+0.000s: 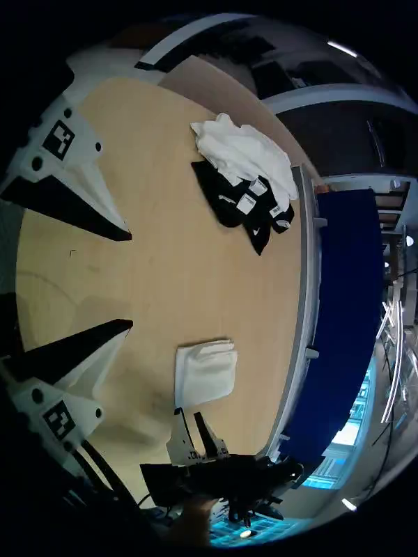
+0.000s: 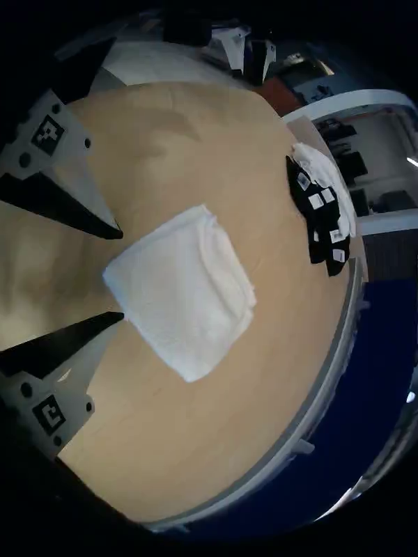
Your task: Fold towel
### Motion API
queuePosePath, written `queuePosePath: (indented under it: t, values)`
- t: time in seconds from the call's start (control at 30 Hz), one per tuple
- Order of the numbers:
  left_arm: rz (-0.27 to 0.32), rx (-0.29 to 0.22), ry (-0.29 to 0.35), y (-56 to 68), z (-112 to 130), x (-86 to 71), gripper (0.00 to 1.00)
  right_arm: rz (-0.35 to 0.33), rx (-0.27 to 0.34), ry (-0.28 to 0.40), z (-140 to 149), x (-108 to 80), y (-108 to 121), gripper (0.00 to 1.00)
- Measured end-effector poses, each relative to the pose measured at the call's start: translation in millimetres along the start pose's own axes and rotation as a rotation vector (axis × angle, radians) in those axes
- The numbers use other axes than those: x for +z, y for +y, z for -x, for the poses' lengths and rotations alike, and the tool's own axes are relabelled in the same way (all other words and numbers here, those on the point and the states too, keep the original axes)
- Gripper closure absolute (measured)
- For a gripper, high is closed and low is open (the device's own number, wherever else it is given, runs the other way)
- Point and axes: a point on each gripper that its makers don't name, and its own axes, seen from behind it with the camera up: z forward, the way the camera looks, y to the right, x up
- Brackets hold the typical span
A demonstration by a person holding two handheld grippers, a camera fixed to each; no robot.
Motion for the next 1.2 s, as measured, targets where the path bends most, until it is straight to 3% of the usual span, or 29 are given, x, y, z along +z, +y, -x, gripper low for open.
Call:
queuePosePath:
  t: [0.33,0.67,1.0,1.2]
  values:
    - [0.009,0.005,0.002,5.0,-2.8,-2.3,0.17,0.001,0.022,-0.015,11.3,9.4,-0.3,0.26]
    - [0.005,-0.001,0.003,3.1,-1.2,-5.3,0.17,-0.002,0.012,-0.036,18.8,16.5,-4.5,0.57]
    - [0.002,0.001,0.001,1.8,2.1,-4.6,0.17,0.010,0.030,-0.039,18.2,21.3,-1.0,0.94]
    - [0.006,0.002,0.001,2.9,2.0,-4.0,0.17,0.013,0.015,-0.032,15.7,18.5,-0.5,0.97]
